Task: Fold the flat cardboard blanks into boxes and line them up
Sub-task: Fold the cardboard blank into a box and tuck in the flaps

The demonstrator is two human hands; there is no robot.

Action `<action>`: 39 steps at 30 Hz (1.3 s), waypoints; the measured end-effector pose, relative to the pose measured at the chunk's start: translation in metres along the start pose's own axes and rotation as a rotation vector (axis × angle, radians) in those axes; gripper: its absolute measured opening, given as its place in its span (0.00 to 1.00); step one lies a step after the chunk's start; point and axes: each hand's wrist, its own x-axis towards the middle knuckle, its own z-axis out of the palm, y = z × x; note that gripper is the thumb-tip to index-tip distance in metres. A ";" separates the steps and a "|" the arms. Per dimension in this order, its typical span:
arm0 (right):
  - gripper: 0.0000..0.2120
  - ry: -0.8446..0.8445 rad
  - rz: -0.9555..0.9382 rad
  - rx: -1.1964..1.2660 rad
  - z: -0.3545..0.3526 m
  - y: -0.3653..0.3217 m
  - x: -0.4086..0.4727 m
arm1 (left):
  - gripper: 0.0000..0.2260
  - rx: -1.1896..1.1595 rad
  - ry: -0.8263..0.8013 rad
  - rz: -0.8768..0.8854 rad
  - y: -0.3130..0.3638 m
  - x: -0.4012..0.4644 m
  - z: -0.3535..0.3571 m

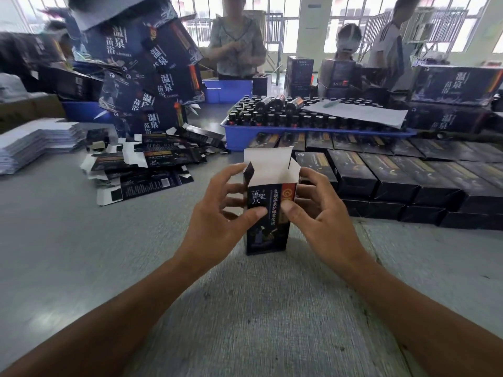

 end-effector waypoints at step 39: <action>0.20 -0.029 -0.122 0.078 -0.012 -0.027 0.006 | 0.13 -0.113 -0.058 0.009 0.009 0.001 -0.002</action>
